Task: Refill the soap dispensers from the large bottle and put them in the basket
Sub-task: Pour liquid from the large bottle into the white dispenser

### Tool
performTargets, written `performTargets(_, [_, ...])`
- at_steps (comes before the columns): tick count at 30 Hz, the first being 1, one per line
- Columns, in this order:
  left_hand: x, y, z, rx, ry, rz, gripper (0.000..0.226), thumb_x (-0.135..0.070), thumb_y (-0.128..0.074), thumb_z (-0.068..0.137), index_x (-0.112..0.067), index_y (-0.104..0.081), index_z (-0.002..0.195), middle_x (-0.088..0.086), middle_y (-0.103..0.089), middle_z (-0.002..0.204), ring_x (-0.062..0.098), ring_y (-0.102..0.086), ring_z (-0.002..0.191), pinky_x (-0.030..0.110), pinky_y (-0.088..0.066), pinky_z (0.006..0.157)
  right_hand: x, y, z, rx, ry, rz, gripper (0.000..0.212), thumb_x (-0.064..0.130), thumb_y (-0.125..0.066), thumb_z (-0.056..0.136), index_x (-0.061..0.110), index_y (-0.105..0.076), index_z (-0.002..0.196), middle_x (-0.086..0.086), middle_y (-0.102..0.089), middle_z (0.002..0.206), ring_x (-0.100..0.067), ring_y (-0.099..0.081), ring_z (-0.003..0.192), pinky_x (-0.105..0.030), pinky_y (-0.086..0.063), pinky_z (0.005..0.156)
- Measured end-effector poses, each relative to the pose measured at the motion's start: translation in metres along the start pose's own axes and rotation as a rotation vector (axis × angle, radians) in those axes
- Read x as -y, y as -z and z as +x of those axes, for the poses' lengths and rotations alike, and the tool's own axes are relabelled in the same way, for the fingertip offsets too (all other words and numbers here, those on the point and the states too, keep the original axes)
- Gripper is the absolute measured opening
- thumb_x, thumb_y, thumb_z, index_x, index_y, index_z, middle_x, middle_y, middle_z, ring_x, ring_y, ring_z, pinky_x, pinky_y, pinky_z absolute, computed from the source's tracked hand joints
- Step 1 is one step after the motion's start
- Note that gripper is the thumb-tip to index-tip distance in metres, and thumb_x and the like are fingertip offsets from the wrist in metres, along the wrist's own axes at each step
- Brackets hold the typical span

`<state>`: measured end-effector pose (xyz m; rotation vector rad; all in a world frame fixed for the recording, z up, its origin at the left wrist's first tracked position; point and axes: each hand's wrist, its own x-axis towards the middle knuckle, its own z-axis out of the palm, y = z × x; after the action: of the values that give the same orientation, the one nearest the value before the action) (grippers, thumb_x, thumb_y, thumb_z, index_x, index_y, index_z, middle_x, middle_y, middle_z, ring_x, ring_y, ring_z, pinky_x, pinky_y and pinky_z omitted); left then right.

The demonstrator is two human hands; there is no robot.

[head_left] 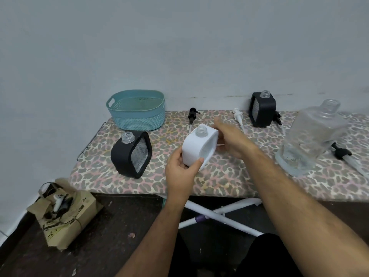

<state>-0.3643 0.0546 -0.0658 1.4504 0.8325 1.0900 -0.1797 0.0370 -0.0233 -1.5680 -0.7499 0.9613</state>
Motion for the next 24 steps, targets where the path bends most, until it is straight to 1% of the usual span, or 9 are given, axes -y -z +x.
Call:
performTargets(2, [0.0,0.008,-0.003,-0.049,0.005,0.013,0.042,-0.025,-0.085,0.071,-0.043,-0.062,0.102,-0.004,-0.069,0.11,0.01,-0.068,0.1,0.044,-0.06,0.082,0.001,-0.017,-0.004,0.024,0.049,0.007,0.045,0.053,-0.046,0.098,0.018,-0.073,0.099,-0.007,-0.074,0.104,-0.028,-0.069,0.099,-0.042,-0.057,0.087])
performTargets(5, [-0.002,0.022,-0.006,-0.114,0.006,0.018,0.041,-0.025,-0.085,0.072,-0.045,-0.06,0.099,-0.006,-0.069,0.108,0.01,-0.069,0.098,0.044,-0.06,0.079,0.009,-0.045,-0.008,0.048,0.082,0.007,0.04,0.051,-0.046,0.098,0.02,-0.071,0.094,-0.006,-0.073,0.103,-0.024,-0.069,0.096,-0.042,-0.055,0.09])
performTargets(9, [-0.008,0.04,-0.007,-0.16,-0.001,0.009,0.041,-0.018,-0.083,0.077,-0.044,-0.059,0.097,-0.011,-0.069,0.103,0.006,-0.069,0.093,0.04,-0.061,0.079,0.017,-0.074,-0.005,0.078,0.087,0.011,0.043,0.05,-0.045,0.099,0.016,-0.07,0.094,-0.007,-0.072,0.101,-0.02,-0.068,0.09,-0.038,-0.055,0.086])
performTargets(12, [-0.007,0.052,-0.007,-0.177,0.01,0.016,0.043,-0.021,-0.083,0.078,-0.04,-0.059,0.108,-0.009,-0.069,0.109,0.006,-0.069,0.095,0.038,-0.061,0.078,0.017,-0.089,-0.001,0.074,0.075,-0.005,0.058,0.06,-0.05,0.092,0.007,-0.07,0.104,-0.016,-0.071,0.11,-0.022,-0.067,0.095,-0.047,-0.053,0.096])
performTargets(15, [-0.005,0.058,-0.009,-0.174,0.011,0.024,0.044,-0.02,-0.082,0.078,-0.038,-0.059,0.111,-0.01,-0.069,0.11,0.006,-0.068,0.097,0.038,-0.061,0.08,0.009,-0.095,0.003,0.072,0.05,-0.065,0.065,0.071,-0.051,0.079,0.014,-0.073,0.103,-0.009,-0.073,0.107,-0.028,-0.069,0.101,-0.052,-0.052,0.097])
performTargets(18, [-0.001,0.06,-0.01,-0.159,0.009,0.041,0.047,-0.023,-0.082,0.077,-0.043,-0.059,0.112,-0.014,-0.068,0.111,0.006,-0.067,0.101,0.042,-0.059,0.084,0.006,-0.097,0.002,0.056,0.05,-0.059,0.057,0.066,-0.048,0.088,0.017,-0.072,0.103,-0.007,-0.073,0.107,-0.027,-0.068,0.1,-0.049,-0.054,0.094])
performTargets(20, [0.001,0.059,-0.01,-0.152,-0.001,0.077,0.055,-0.029,-0.083,0.075,-0.042,-0.057,0.121,-0.016,-0.065,0.118,0.006,-0.064,0.108,0.041,-0.058,0.089,0.007,-0.097,-0.001,0.053,0.06,-0.059,0.056,0.065,-0.044,0.092,0.019,-0.071,0.107,-0.006,-0.071,0.11,-0.024,-0.067,0.1,-0.042,-0.055,0.09])
performTargets(22, [0.0,0.056,-0.014,-0.174,-0.017,0.127,0.075,-0.035,-0.083,0.073,-0.037,-0.047,0.139,-0.015,-0.056,0.134,0.005,-0.055,0.122,0.035,-0.05,0.101,0.006,-0.097,-0.004,0.048,0.089,-0.09,0.057,0.063,-0.04,0.095,0.018,-0.07,0.112,-0.005,-0.07,0.114,-0.021,-0.066,0.103,-0.036,-0.053,0.089])
performTargets(24, [-0.007,0.052,-0.023,-0.252,-0.09,0.192,0.08,-0.03,-0.081,0.078,-0.025,-0.041,0.147,-0.004,-0.05,0.143,0.004,-0.045,0.128,0.015,-0.037,0.105,0.006,-0.095,-0.009,0.016,0.116,-0.125,0.057,0.062,-0.039,0.096,0.019,-0.066,0.123,-0.004,-0.065,0.127,-0.02,-0.062,0.112,-0.04,-0.049,0.099])
